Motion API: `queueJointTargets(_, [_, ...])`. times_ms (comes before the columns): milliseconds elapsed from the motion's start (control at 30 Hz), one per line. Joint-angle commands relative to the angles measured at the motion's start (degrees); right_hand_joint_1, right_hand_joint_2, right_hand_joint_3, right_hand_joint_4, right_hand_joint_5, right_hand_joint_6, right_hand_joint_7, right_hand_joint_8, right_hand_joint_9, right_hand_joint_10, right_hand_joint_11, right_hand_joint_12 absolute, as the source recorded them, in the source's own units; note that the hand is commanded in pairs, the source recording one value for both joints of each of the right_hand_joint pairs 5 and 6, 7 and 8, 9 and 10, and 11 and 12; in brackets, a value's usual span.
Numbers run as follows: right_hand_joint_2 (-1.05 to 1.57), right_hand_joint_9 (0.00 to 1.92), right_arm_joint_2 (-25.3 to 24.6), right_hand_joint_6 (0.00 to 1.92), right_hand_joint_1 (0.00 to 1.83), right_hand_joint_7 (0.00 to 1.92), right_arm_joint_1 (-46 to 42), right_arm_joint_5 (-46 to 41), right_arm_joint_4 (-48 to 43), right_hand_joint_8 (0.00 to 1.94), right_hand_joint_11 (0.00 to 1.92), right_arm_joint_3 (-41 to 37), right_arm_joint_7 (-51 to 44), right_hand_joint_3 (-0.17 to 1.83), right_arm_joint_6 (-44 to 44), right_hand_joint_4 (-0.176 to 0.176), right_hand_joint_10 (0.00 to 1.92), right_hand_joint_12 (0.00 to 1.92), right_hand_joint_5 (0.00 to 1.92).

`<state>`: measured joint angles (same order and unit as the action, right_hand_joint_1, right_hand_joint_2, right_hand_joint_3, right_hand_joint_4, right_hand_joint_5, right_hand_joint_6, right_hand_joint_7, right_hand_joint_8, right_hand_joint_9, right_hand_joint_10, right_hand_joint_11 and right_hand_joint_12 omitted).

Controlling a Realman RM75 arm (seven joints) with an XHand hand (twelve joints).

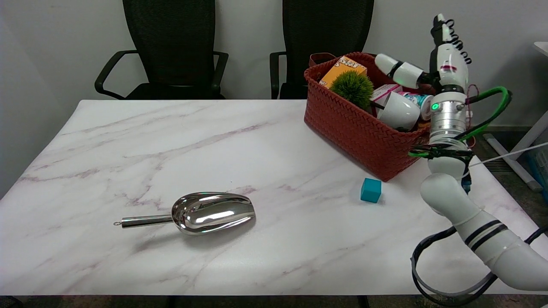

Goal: Place the potted plant into the brown storage basket.

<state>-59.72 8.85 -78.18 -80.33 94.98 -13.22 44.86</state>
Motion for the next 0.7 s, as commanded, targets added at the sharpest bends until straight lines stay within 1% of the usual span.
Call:
queueJointTargets(33, [0.67, 0.25, -1.36, 0.02, 0.55, 0.22, -10.11, 6.59, -17.08, 0.22, 0.23, 9.07, 16.81, 0.21, 23.64, 0.0, 0.25, 0.23, 0.02])
queueJointTargets(100, [0.71, 0.25, -1.29, 0.0, 0.53, 0.22, -10.11, 8.37, -17.6, 0.22, 0.23, 12.79, 16.86, 0.16, 28.09, 0.0, 0.25, 0.23, 0.0])
queueJointTargets(233, [0.77, 0.24, -1.13, 0.0, 0.53, 0.22, -10.1, 11.75, -18.24, 0.22, 0.25, 19.47, 16.86, 0.05, 33.67, 0.0, 0.24, 0.25, 0.0])
queueJointTargets(333, [0.78, 0.25, -0.93, 0.0, 0.58, 0.22, -10.1, 14.07, -18.09, 0.22, 0.26, 23.97, 16.86, -0.14, 37.24, 0.0, 0.25, 0.26, 0.0])
queueJointTargets(500, [0.78, 0.24, -0.77, 0.0, 0.66, 0.22, -10.52, 16.71, -14.67, 0.22, 0.28, 30.09, 17.14, -0.17, 44.25, 0.0, 0.24, 0.28, 0.0])
queueJointTargets(600, [0.76, 0.24, -0.73, 0.0, 0.74, 0.22, -11.24, 16.82, -12.26, 0.22, 0.27, 33.41, 19.61, -0.17, 48.31, 0.0, 0.24, 0.27, 0.0])
queueJointTargets(700, [0.74, 0.25, -0.84, 0.0, 0.77, 0.22, -12.18, 17.68, -10.15, 0.22, 0.28, 35.05, 23.9, -0.17, 51.5, 0.0, 0.25, 0.28, 0.0])
